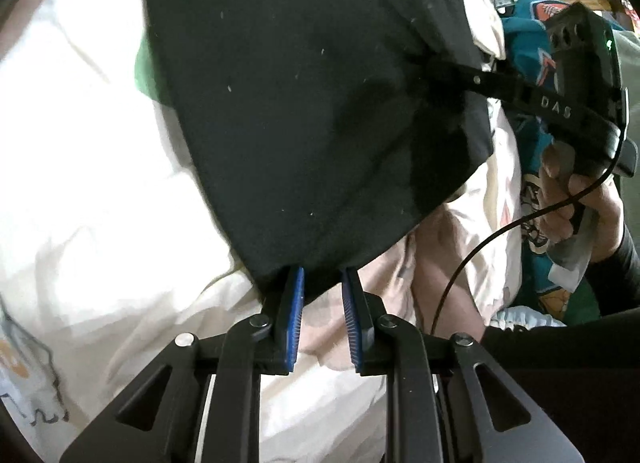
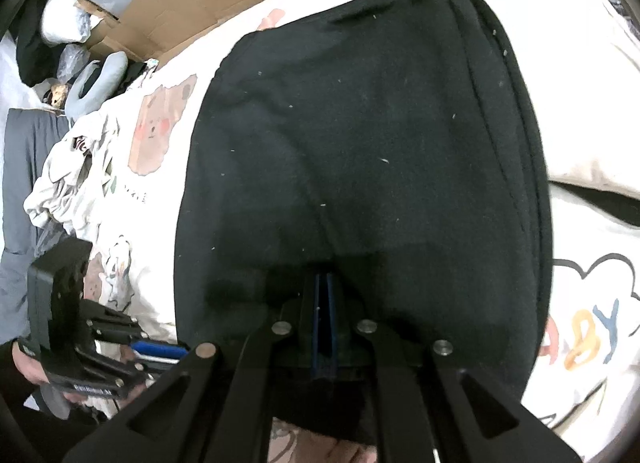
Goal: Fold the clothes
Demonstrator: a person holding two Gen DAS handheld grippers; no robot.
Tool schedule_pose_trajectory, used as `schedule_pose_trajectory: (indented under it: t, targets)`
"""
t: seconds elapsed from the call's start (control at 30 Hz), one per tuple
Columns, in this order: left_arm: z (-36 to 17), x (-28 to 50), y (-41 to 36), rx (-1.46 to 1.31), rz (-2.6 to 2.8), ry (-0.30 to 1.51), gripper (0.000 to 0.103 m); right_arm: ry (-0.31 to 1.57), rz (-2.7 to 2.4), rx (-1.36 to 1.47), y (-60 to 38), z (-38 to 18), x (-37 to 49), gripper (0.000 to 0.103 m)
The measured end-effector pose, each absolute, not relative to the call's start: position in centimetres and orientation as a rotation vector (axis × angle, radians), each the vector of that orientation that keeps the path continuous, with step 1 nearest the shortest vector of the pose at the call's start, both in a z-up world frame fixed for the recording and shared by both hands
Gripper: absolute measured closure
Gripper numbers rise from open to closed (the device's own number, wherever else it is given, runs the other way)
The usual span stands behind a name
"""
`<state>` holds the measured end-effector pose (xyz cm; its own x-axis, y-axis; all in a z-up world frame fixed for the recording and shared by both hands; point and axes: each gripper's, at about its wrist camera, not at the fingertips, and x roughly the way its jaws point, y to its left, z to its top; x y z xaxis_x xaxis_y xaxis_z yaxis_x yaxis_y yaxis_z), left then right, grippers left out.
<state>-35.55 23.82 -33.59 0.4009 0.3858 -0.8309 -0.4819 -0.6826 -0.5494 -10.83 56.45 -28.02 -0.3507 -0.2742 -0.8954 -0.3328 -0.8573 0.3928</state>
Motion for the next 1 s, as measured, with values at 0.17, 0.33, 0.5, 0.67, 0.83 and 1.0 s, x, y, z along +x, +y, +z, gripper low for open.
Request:
schedule_pose_trajectory:
  t: [0.17,0.33,0.5,0.67,0.83,1.0]
  targets:
    - [-31.6,-36.6,22.9,-1.850,1.442,0.023,0.082,0.837,2.418,-1.732,57.2,-26.2,-9.4,0.098]
    - [-32.3,-38.0,21.8,-1.876,1.514,-0.060,0.082,0.823,2.414,-1.676,58.5,-24.8,-7.4,0.090]
    - [-33.5,-38.2,22.1,-1.893,1.527,-0.083,0.081,0.797,2.393,-1.670,60.0,-24.4,-5.4,0.075]
    - [-34.8,-37.9,22.3,-1.936,1.514,-0.088,0.081,0.821,2.319,-1.657,62.0,-25.2,-2.9,0.075]
    - [-35.6,-37.6,22.1,-1.968,1.490,-0.110,0.080,0.837,2.263,-1.679,63.3,-26.7,-1.4,0.074]
    - [-36.0,-37.4,22.7,-1.970,1.479,-0.110,0.059,0.921,2.238,-1.706,63.9,-28.5,-1.3,0.073]
